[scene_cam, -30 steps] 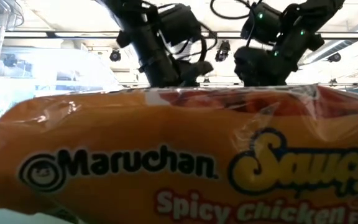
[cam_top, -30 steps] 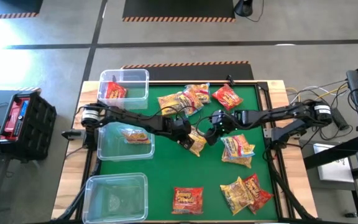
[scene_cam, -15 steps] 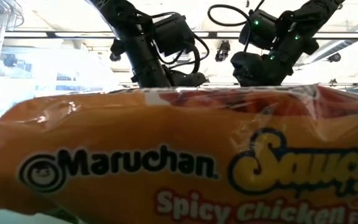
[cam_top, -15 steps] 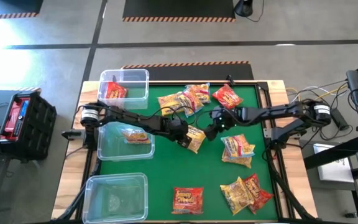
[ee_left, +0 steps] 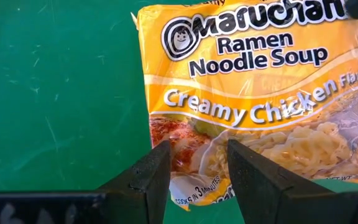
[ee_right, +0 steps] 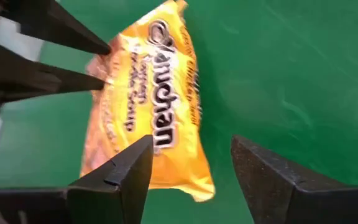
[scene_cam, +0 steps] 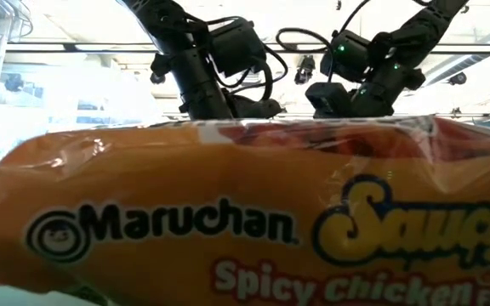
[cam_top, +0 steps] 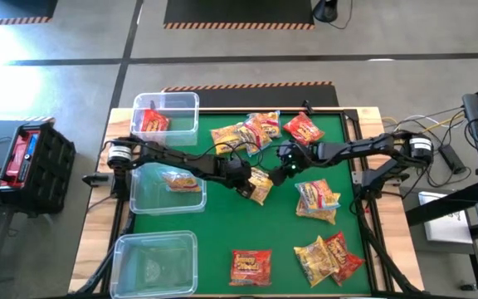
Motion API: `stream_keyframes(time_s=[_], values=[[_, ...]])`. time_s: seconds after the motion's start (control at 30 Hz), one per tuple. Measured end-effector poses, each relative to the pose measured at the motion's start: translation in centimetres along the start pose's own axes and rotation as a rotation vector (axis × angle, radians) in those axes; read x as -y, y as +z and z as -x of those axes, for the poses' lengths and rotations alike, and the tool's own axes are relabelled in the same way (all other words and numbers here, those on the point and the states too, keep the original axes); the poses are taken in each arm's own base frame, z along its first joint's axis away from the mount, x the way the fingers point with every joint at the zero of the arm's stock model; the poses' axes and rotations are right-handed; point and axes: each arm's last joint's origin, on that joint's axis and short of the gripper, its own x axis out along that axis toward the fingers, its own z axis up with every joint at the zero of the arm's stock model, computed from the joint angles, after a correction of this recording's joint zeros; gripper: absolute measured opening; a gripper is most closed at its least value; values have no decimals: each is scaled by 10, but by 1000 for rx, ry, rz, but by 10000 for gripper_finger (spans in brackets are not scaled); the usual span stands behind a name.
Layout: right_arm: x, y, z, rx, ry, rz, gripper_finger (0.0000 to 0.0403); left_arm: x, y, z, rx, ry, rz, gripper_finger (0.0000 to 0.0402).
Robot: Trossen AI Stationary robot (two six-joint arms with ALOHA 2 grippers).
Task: Sort Maruchan noodles
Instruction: Put the middle yellow noodle pack into the bottom transparent bin
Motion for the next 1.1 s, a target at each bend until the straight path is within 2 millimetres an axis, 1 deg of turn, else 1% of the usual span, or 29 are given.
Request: stream_keyframes(time_s=[0.1,0.4,0.57,0.73,0.87,1.1], values=[[1,1,-8,3,11,-53,212,-1,-1,0,-4,5,-2,139],[1,3,-30,-53,140,-149,212,-2,-2,-1,-14,17,-4,139],[-2,0,-36,-93,184,-182,212,-2,-3,-1,-19,22,-7,139],[-4,-2,-37,-118,203,-178,208,-2,-3,-1,-18,24,-5,139],[-6,-4,-37,-125,210,-165,189,-2,-2,-1,-17,24,-2,139],[-7,-5,-36,-171,254,-119,131,3,3,3,-2,15,-12,139]])
